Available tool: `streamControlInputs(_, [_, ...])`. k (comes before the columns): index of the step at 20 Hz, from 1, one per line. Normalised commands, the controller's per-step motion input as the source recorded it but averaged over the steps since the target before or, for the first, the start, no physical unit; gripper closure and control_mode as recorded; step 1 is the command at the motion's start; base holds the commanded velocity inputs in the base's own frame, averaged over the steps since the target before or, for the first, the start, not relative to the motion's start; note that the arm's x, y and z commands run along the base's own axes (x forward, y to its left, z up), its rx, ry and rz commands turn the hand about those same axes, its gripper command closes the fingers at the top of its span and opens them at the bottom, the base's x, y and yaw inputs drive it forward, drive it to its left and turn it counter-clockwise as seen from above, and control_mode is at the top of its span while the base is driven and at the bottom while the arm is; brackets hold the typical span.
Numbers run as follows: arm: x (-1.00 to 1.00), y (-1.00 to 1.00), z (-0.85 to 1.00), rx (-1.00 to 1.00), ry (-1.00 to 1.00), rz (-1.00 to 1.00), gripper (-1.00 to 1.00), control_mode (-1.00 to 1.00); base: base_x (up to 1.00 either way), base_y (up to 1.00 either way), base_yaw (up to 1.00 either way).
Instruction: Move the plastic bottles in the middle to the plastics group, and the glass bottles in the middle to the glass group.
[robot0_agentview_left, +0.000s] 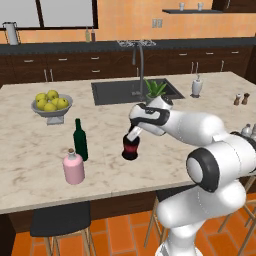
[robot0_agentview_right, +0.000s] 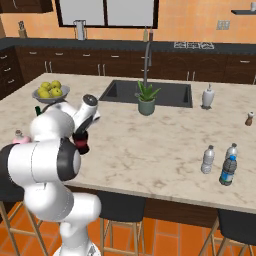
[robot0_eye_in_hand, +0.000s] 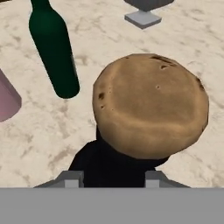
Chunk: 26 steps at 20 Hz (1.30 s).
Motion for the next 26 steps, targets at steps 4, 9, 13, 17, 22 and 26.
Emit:
streamControlInputs(4, [0.0,0.54,0.0,0.0,-0.1,0.14,1.0,-1.0,0.0,0.0,0.0])
streamControlInputs(9, [0.02,0.67,0.0,0.0,-0.06,0.1,1.0,-1.0,0.0,0.0,0.0])
streamControlInputs(13, [0.05,0.59,0.0,0.0,0.0,0.09,1.0,-1.0,0.0,0.0,0.0])
streamControlInputs(17, [0.0,0.34,0.0,0.0,0.0,0.05,1.0,-1.0,0.0,0.0,0.0])
streamControlInputs(22, [0.0,0.47,0.0,0.0,0.0,0.04,1.0,-1.0,0.0,0.0,0.0])
streamControlInputs(26, [0.01,0.07,0.0,0.0,0.0,0.0,1.0,-1.0,0.0,0.0,0.0])
